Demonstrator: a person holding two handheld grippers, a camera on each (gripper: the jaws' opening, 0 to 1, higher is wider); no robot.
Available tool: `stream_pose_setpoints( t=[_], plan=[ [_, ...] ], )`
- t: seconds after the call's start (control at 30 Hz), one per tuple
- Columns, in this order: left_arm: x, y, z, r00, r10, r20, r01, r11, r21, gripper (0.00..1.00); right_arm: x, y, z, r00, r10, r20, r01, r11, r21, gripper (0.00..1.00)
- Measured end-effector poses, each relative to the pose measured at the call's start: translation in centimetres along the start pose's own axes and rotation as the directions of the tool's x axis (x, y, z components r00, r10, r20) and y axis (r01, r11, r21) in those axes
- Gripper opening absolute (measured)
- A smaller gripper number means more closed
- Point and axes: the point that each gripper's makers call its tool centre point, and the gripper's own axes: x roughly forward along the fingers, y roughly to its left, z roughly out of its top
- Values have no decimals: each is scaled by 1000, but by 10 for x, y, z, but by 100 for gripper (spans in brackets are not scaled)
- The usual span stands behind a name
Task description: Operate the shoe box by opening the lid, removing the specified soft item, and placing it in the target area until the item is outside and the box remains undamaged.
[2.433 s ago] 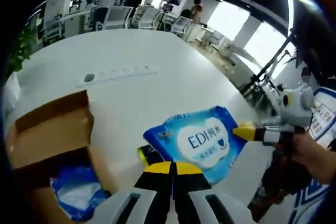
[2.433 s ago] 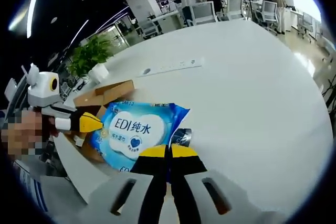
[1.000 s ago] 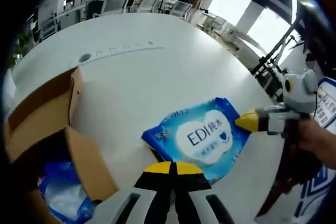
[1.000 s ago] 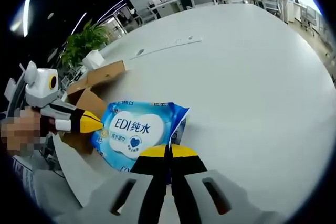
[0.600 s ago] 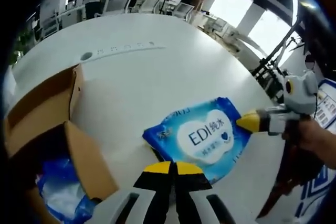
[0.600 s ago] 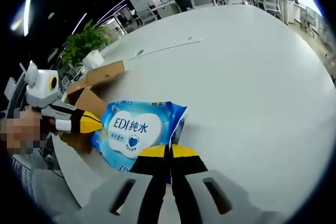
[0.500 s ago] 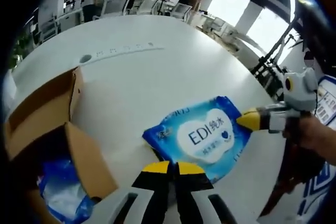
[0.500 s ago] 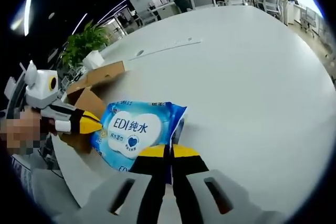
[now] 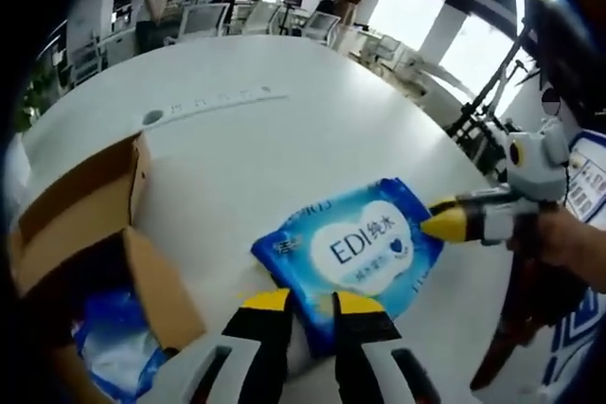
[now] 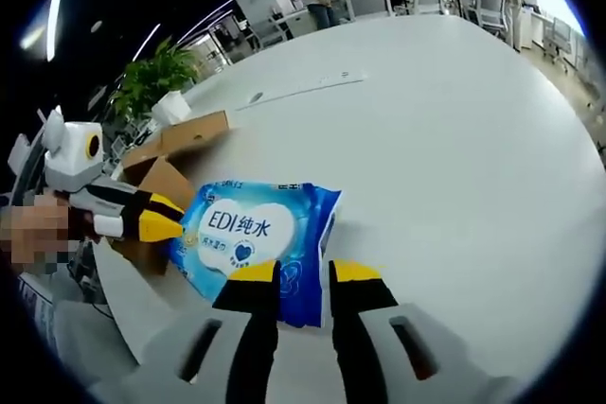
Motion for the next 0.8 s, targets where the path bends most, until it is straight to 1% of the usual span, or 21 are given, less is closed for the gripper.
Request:
stream_pose_setpoints(
  t=[0.07, 0.23, 0.3, 0.37, 0.43, 0.53, 0.67, 0.8],
  plan=[
    [-2, -1, 3, 1000, -5, 6, 5, 1000, 7, 24, -1, 0, 1, 1000, -3, 4, 3, 1000, -4, 26],
    [-13, -5, 9, 999, -13, 41, 12, 1000, 21, 28, -11, 7, 0, 1000, -3, 11, 3, 1000, -27, 35],
    [-19, -7, 9, 998, -22, 51, 20, 999, 26, 30, -13, 6, 2, 1000, -2, 17, 2, 1000, -31, 35],
    [-25, -8, 10, 998, -25, 61, 23, 999, 33, 30, -19, 11, 3, 1000, 3, 24, -2, 999, -36, 33],
    [-35, -10, 11, 997, -29, 77, 27, 999, 26, 30, -28, 15, 3, 999, -8, 33, 10, 997, -72, 29],
    [-45, -8, 13, 995, -32, 96, 30, 999, 25, 30, -32, 17, 8, 999, -7, 44, 11, 997, -83, 26],
    [-57, -6, 11, 993, -41, 107, 36, 999, 41, 30, -38, 26, 16, 998, -24, 62, 30, 995, -100, 26],
    [-68, -5, 10, 992, -47, 118, 42, 998, 43, 30, -39, 45, 23, 997, -17, 74, 25, 993, -119, 30]
  ],
)
